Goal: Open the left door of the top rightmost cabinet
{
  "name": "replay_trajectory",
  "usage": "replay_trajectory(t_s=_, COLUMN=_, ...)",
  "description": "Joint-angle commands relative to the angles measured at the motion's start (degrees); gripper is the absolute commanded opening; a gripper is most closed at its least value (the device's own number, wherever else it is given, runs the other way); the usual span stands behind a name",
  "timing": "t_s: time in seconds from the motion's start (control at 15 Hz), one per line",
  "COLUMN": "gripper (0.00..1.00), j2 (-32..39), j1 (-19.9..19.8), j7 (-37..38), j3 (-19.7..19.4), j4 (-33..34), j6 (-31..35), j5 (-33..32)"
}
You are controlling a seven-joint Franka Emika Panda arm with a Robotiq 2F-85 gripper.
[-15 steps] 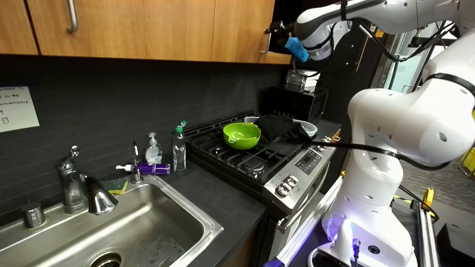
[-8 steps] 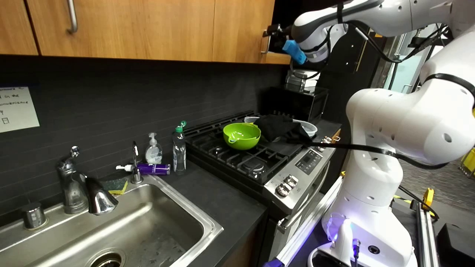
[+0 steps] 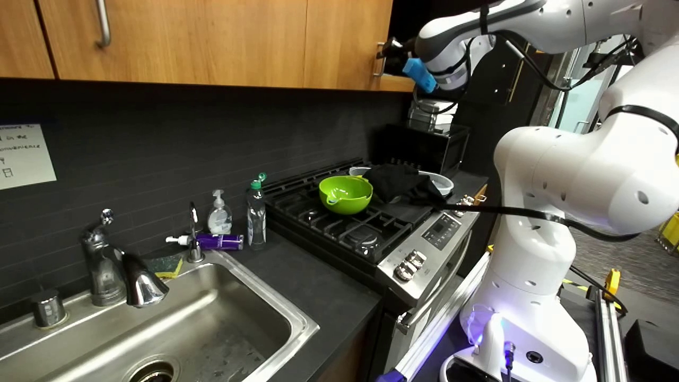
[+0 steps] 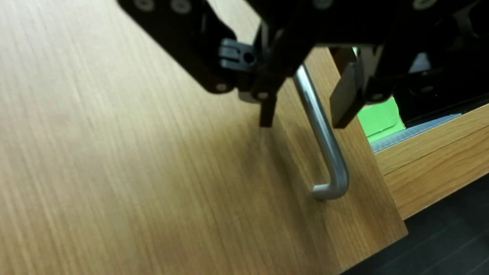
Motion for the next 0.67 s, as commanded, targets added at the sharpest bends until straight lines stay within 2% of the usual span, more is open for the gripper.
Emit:
replay_trajectory(t_s=0.0, gripper=0.12, j2=1.02, j1=1.18, j7=0.49, j3=-0.94, j4=1.24, j6=0.91, j5=-1.41)
replay_trajectory(t_s=0.13, gripper=0.01, j2=0.96, j1=0.94, j7=0.47, j3=-0.83, j4=1.80, j6=0.32, j5=-1.45)
replay_trajectory(t_s=0.27, gripper=0.05, j2=1.08, j1=0.97, j7=0.13, j3=-0.87, j4=1.76, j6=0.46, j5=-1.97)
replay_trajectory(t_s=0.6, gripper=0.05, j2=0.48, j1=-0.95, j7=-0.04, j3=0.52, j4=1.04, j6=-0.31, j5=-2.51)
